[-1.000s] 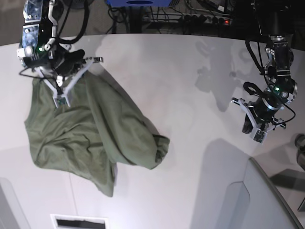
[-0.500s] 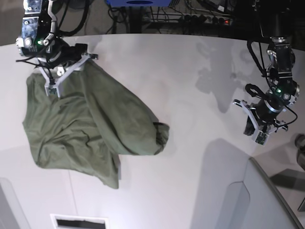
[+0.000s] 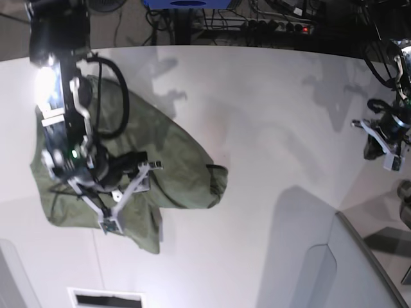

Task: Layout the t-shirt on the table in an organized manner, then fold the t-shirt properly
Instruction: 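Lift the shirt with the right gripper and shake it open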

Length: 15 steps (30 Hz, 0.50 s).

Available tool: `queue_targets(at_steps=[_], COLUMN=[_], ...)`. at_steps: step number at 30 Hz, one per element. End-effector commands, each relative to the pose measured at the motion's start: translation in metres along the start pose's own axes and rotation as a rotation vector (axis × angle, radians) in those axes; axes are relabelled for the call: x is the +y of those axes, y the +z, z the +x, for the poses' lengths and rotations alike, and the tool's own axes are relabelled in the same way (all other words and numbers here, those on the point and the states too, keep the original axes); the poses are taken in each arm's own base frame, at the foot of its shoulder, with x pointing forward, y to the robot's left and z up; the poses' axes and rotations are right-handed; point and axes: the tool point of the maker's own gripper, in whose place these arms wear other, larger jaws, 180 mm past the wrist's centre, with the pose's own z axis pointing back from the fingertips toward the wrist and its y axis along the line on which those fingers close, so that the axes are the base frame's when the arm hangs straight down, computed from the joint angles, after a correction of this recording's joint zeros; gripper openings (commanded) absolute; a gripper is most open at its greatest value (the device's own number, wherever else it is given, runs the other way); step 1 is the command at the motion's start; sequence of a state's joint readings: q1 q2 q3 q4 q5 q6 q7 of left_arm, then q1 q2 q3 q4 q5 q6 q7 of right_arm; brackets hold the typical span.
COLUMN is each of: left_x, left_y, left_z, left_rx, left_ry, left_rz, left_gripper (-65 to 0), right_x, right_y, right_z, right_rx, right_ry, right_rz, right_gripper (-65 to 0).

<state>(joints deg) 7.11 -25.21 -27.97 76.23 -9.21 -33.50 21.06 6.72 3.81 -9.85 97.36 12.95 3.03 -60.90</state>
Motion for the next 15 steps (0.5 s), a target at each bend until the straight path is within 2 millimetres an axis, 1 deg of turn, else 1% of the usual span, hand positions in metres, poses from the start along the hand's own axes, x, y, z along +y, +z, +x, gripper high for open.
queue_targets(at_steps=[1, 3, 5, 7, 9, 12, 15], left_x=[0.010, 0.009, 0.008, 0.006, 0.006, 0.006, 0.006], left_y=[0.005, 0.007, 0.007, 0.007, 0.007, 0.007, 0.007], left_z=[0.014, 0.009, 0.005, 0.005, 0.004, 0.005, 0.006], left_rx=[-0.045, -0.033, -0.026, -0.027, -0.025, -0.028, -0.030], left_ry=[-0.014, -0.014, -0.012, -0.009, -0.008, -0.008, -0.008], left_rz=[0.018, 0.016, 0.013, 0.011, 0.011, 0.011, 0.010], left_gripper=[-64.3, -64.3, -64.3, -64.3, -64.3, -64.3, -64.3], right_x=[-0.006, -0.009, -0.014, -0.018, -0.014, -0.015, -0.017], right_y=[-0.007, -0.024, -0.040, -0.056, -0.069, -0.084, -0.094], right_z=[0.012, 0.021, 0.024, 0.021, 0.022, 0.020, 0.011], right_rx=[-0.018, -0.029, -0.014, 0.019, 0.027, 0.040, 0.069], right_ry=[0.016, 0.041, 0.027, 0.013, -0.007, -0.029, -0.044], right_rz=[0.004, 0.028, 0.030, 0.031, 0.045, 0.048, 0.046], right_gripper=[-28.7, -28.7, -28.7, -28.7, -28.7, -28.7, -28.8])
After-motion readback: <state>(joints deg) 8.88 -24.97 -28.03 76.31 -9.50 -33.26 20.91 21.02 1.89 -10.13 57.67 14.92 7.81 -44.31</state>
